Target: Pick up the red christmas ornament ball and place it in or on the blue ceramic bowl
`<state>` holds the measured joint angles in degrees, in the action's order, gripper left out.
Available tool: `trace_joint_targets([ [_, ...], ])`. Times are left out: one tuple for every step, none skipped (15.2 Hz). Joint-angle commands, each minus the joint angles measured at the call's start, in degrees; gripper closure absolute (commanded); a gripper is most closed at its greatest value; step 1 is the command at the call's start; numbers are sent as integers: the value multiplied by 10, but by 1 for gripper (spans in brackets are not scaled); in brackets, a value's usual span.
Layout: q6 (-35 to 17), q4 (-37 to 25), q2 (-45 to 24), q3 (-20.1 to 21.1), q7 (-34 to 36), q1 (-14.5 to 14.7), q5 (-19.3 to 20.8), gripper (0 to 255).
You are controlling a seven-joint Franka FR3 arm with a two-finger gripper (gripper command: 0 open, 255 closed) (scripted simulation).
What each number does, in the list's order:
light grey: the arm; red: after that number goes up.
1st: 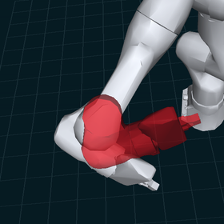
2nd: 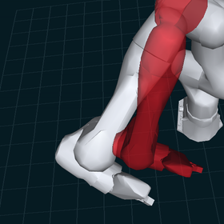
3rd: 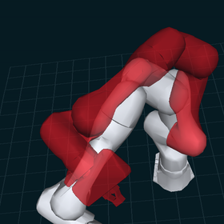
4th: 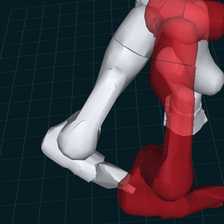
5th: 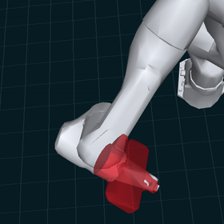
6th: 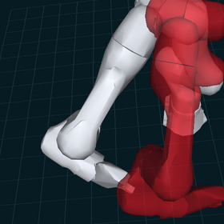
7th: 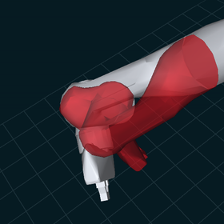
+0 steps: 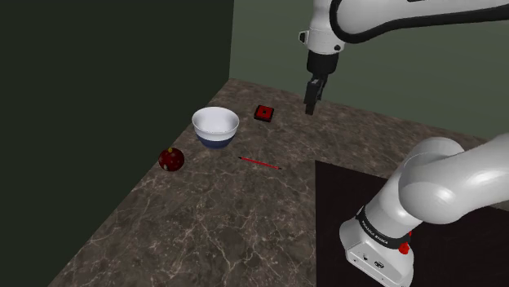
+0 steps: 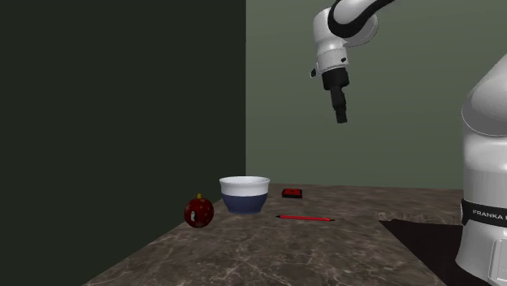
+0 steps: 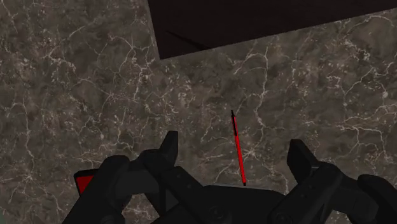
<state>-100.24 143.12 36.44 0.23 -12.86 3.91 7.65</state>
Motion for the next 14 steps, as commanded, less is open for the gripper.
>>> trace_joint_targets([
  [-46, 0, -33, 1, -15, 11, 0, 0],
  [-68, 0, -50, 0, -23, 15, 0, 0],
  [-89, -1, -67, 0, -31, 20, 0, 0],
  [-110, -2, -84, 1, -39, 24, 0, 0],
  [-131, -4, -101, 1, -47, 29, 0, 0],
  [-152, -7, -119, 1, -54, 34, 0, 0],
  [-172, -10, -137, 2, -62, 38, 0, 0],
  [-191, -14, -155, 3, -70, 42, 0, 0],
  [-210, -19, -173, 4, -78, 47, -1, 0],
  [-229, -24, -192, 5, -86, 51, -1, 0],
  [-247, -30, -210, 7, -93, 55, -1, 0],
  [-264, -36, -228, 9, -101, 59, -1, 0],
  [-281, -43, -247, 11, -109, 63, -1, 0],
  [-298, -50, -265, 13, -116, 67, -2, 0],
])
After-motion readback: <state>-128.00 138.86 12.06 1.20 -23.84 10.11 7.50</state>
